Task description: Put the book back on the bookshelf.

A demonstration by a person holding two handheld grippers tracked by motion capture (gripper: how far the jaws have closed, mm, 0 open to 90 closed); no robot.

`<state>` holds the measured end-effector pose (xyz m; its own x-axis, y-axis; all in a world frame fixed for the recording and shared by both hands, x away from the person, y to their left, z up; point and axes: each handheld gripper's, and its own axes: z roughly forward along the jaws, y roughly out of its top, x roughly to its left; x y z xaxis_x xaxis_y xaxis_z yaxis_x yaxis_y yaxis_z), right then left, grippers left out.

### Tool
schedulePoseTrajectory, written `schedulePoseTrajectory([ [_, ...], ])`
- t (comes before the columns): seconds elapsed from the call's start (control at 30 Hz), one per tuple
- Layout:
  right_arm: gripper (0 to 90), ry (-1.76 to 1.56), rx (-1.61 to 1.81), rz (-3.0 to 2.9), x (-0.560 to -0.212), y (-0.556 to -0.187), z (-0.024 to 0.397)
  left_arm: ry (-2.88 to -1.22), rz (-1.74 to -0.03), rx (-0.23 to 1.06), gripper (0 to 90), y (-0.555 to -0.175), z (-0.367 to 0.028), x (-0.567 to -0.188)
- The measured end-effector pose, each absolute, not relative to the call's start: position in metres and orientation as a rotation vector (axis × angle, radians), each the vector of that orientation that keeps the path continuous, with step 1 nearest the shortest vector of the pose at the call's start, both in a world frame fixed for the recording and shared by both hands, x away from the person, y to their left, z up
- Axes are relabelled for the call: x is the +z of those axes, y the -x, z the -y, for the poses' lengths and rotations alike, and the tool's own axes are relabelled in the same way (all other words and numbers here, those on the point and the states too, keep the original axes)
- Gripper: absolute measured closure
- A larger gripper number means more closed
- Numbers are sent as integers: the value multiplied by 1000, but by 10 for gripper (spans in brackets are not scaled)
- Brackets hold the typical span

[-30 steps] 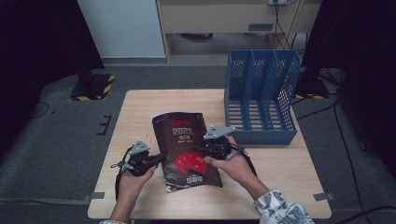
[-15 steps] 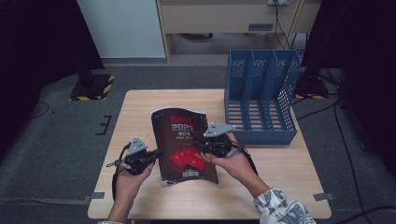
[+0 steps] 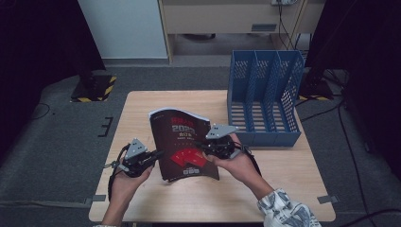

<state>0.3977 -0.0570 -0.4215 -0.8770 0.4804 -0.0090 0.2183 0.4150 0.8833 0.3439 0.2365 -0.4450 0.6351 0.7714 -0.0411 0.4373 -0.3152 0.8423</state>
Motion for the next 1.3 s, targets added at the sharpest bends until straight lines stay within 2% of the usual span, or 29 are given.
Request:
schedulePoseTrajectory([
  [0.2, 866, -602, 1448, -2410, -424, -396, 57, -1979, -971, 426, 726, -348, -235, -458],
  [0.43, 866, -610, 1437, -2414, -426, -397, 54, -1992, -1008, 406, 843, -353, -231, -462],
  [0.77, 850, -610, 1457, -2378, -418, -403, 52, -1944, -997, 543, 871, -348, -234, -446],
  [1.07, 734, -593, 1493, -2383, -406, -403, 56, -1938, -989, 553, 872, -347, -233, -446],
  [1.3, 604, -563, 1492, -2386, -390, -404, 57, -1934, -970, 571, 873, -346, -230, -445],
])
